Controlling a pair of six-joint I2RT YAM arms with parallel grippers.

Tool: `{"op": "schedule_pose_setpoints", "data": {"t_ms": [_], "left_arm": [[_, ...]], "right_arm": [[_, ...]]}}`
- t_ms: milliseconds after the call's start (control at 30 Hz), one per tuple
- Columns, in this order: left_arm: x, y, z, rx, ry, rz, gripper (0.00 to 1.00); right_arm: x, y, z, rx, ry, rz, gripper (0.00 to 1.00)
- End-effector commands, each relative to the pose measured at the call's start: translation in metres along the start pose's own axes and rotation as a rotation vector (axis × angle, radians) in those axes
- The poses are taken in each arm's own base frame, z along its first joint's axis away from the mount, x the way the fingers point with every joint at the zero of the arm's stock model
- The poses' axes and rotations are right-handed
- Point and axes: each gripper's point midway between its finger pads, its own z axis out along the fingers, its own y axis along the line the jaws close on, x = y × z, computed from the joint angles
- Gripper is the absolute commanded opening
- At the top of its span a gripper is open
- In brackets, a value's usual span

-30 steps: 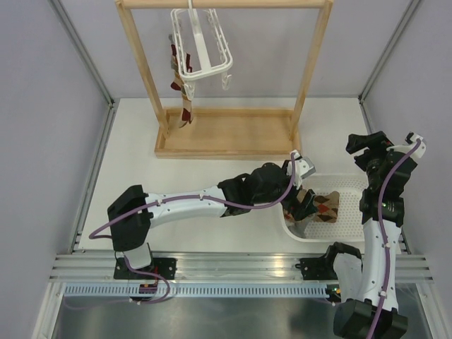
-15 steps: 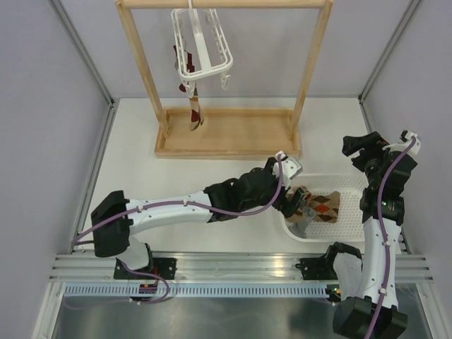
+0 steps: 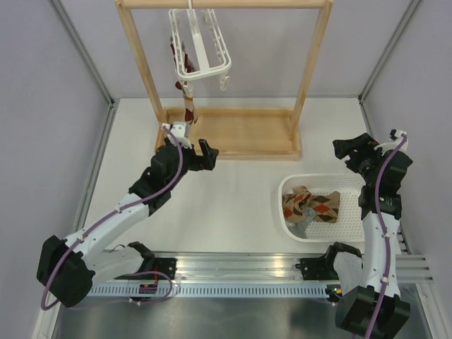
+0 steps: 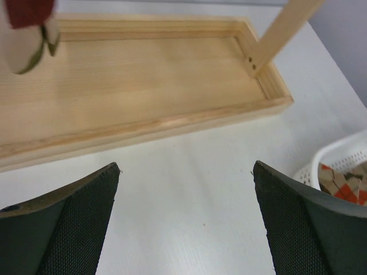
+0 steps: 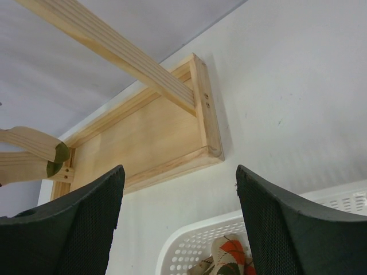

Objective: Remove the socks clipped to the hanger

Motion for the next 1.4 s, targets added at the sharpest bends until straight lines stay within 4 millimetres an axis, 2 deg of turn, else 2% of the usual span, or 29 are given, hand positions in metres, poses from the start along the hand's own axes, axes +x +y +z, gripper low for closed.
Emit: {"op": "schedule_pose_setpoints", "data": {"t_ms": [0, 67, 133, 300, 367, 400, 467, 500, 567, 600, 667, 733, 800, 900, 933, 1067, 1100, 1200, 1233, 1300, 1333, 1367], "left_arm": [[-0.043, 0.028, -0.004, -0.021, -0.127, -0.162, 1.00], [-0.054, 0.049, -0.002, -0.063, -0.155, -0.182, 1.00], [-0.064, 0.059, 0.004, -0.095, -0.183, -0.152, 1.00], [-0.094, 0.069, 0.023, -0.153, -0.263, -0.014, 1.00], [-0.094, 0.075, 0.034, -0.175, -0.263, 0.026, 1.00], [-0.102, 0.075, 0.037, -0.179, -0.285, 0.036, 1.00], [-0.100, 0.084, 0.047, -0.217, -0.277, 0.060, 1.00], [-0.109, 0.084, 0.049, -0.218, -0.296, 0.066, 1.00], [-0.105, 0.088, 0.061, -0.223, -0.277, 0.088, 1.00], [-0.111, 0.086, 0.064, -0.218, -0.289, 0.095, 1.00], [-0.106, 0.089, 0.075, -0.220, -0.270, 0.123, 1.00], [-0.113, 0.089, 0.082, -0.212, -0.290, 0.131, 1.00], [-0.109, 0.092, 0.092, -0.208, -0.279, 0.136, 0.99], [-0.104, 0.098, 0.105, -0.221, -0.260, 0.156, 0.89], [-0.103, 0.102, 0.106, -0.233, -0.260, 0.154, 0.76], [-0.098, 0.109, 0.108, -0.253, -0.272, 0.130, 0.55], [-0.098, 0.110, 0.107, -0.252, -0.275, 0.128, 0.52], [-0.098, 0.109, 0.100, -0.250, -0.298, 0.119, 0.33], [-0.103, 0.108, 0.096, -0.252, -0.314, 0.116, 0.22], [-0.104, 0.108, 0.092, -0.252, -0.318, 0.123, 0.13], [-0.106, 0.107, 0.090, -0.252, -0.322, 0.125, 0.06], [-0.111, 0.106, 0.085, -0.251, -0.332, 0.128, 0.03]], "right_arm": [[-0.003, 0.011, 0.001, -0.067, -0.006, -0.022, 0.82], [0.001, 0.012, 0.001, -0.081, 0.006, -0.017, 0.82], [0.003, 0.012, 0.001, -0.089, 0.013, -0.016, 0.82], [0.012, 0.010, 0.003, -0.100, 0.038, -0.023, 0.82], [0.014, 0.010, 0.003, -0.108, 0.043, -0.027, 0.82], [0.015, 0.010, 0.003, -0.110, 0.046, -0.029, 0.82], [0.017, 0.009, 0.004, -0.113, 0.054, -0.034, 0.82], [0.017, 0.009, 0.005, -0.114, 0.056, -0.041, 0.82], [0.018, 0.008, 0.006, -0.114, 0.061, -0.046, 0.82], [0.018, 0.008, 0.007, -0.117, 0.063, -0.044, 0.82], [0.020, 0.008, 0.008, -0.124, 0.069, -0.044, 0.82], [0.021, 0.008, 0.008, -0.128, 0.070, -0.041, 0.82], [0.020, 0.008, 0.009, -0.132, 0.068, -0.043, 0.82], [0.021, 0.006, 0.010, -0.125, 0.069, -0.048, 0.82], [0.023, 0.004, 0.011, -0.122, 0.075, -0.048, 0.82], [0.025, 0.002, 0.013, -0.117, 0.083, -0.054, 0.82], [0.025, 0.001, 0.013, -0.114, 0.084, -0.054, 0.82], [0.027, 0.000, 0.014, -0.112, 0.090, -0.049, 0.82], [0.028, -0.001, 0.014, -0.113, 0.095, -0.047, 0.82], [0.024, 0.002, 0.015, -0.124, 0.077, -0.053, 0.82], [0.024, 0.002, 0.015, -0.127, 0.078, -0.052, 0.82], [0.024, 0.003, 0.014, -0.129, 0.078, -0.051, 0.82]]}}
